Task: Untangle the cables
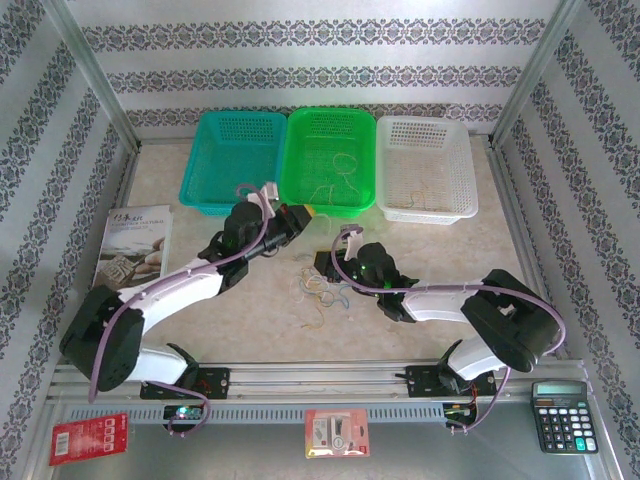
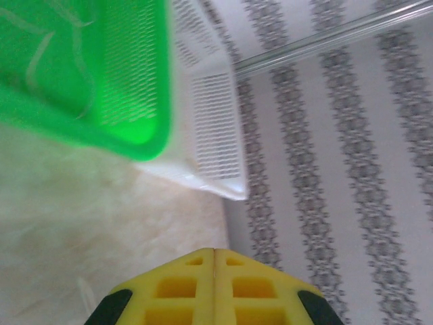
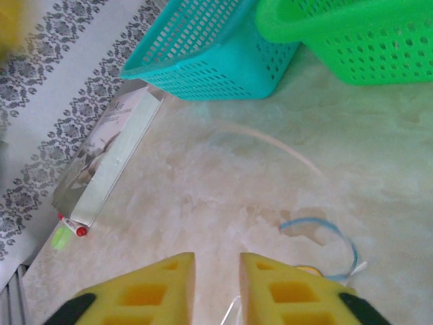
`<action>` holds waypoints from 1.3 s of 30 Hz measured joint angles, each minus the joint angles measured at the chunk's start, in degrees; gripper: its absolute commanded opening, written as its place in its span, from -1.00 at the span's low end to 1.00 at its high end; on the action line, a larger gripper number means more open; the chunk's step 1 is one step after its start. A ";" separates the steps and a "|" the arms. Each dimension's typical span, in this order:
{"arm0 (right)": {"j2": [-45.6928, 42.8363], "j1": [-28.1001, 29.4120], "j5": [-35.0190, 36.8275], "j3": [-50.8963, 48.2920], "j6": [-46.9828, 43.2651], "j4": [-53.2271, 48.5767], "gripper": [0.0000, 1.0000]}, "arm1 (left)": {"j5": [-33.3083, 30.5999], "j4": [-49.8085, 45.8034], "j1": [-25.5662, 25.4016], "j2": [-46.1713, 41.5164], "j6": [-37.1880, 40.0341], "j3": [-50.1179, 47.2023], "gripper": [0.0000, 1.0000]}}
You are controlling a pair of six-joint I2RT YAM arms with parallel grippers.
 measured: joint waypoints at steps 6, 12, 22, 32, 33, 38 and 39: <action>4.72 0.02 0.04 0.00 0.20 1.64 -0.29 | 1.53 -1.11 0.00 -3.23 -0.02 6.08 -1.00; 9.27 0.02 0.28 0.00 0.59 3.78 -0.30 | 1.90 -2.54 0.00 -4.79 -0.63 9.49 -1.00; 12.11 0.07 2.01 -2.10 2.36 8.70 -0.28 | 1.90 -7.63 0.00 -6.10 0.17 20.61 -1.00; 14.91 0.81 2.86 -4.70 4.24 12.87 -0.21 | 1.88 -12.15 0.00 -6.47 4.42 31.63 -1.00; 15.08 0.83 2.84 -4.87 4.35 13.57 -0.21 | 1.86 -12.85 0.00 -6.47 4.76 32.30 -1.00; 15.47 0.92 2.84 -5.92 4.90 15.26 -0.20 | 1.86 -15.45 0.00 -6.16 6.99 35.93 -1.00; 15.45 0.92 2.84 -6.01 5.07 15.52 -0.20 | 1.86 -15.87 0.00 -6.16 7.48 36.59 -1.00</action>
